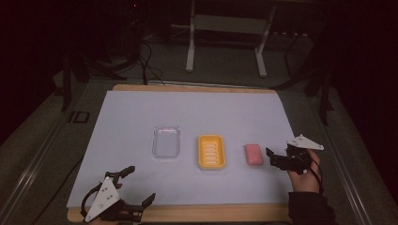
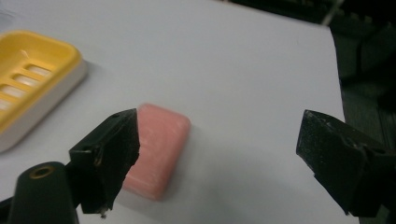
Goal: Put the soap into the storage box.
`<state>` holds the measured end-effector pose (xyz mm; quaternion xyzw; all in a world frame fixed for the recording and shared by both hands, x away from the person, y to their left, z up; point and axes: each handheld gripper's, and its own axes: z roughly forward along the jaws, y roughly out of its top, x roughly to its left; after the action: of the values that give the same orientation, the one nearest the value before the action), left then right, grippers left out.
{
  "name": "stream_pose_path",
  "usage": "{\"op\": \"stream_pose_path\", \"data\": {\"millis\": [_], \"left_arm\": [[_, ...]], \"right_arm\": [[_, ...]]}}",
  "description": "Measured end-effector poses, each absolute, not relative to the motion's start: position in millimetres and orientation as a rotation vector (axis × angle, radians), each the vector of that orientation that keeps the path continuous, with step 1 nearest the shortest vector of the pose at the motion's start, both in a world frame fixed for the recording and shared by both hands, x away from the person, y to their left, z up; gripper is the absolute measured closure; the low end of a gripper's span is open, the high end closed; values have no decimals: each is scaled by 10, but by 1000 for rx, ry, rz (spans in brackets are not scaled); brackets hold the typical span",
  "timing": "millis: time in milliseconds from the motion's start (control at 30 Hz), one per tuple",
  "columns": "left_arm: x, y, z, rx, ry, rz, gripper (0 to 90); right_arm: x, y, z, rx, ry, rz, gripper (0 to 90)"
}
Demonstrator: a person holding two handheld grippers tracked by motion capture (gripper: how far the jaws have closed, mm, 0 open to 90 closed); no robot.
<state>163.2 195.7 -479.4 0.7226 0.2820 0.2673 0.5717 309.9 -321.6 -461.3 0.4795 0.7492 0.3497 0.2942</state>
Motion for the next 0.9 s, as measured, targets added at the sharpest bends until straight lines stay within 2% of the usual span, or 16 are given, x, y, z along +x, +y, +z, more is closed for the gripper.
{"op": "stream_pose_path", "data": {"millis": [500,900], "left_arm": [[1632,1936,-4805,1716,664,630,6],[1631,1924,-4808,1725,663,627,6]], "right_arm": [[3232,-3345,-4592,1571,2073,688,130],[3307,-3442,-4573,1808,2255,490,164]]}}
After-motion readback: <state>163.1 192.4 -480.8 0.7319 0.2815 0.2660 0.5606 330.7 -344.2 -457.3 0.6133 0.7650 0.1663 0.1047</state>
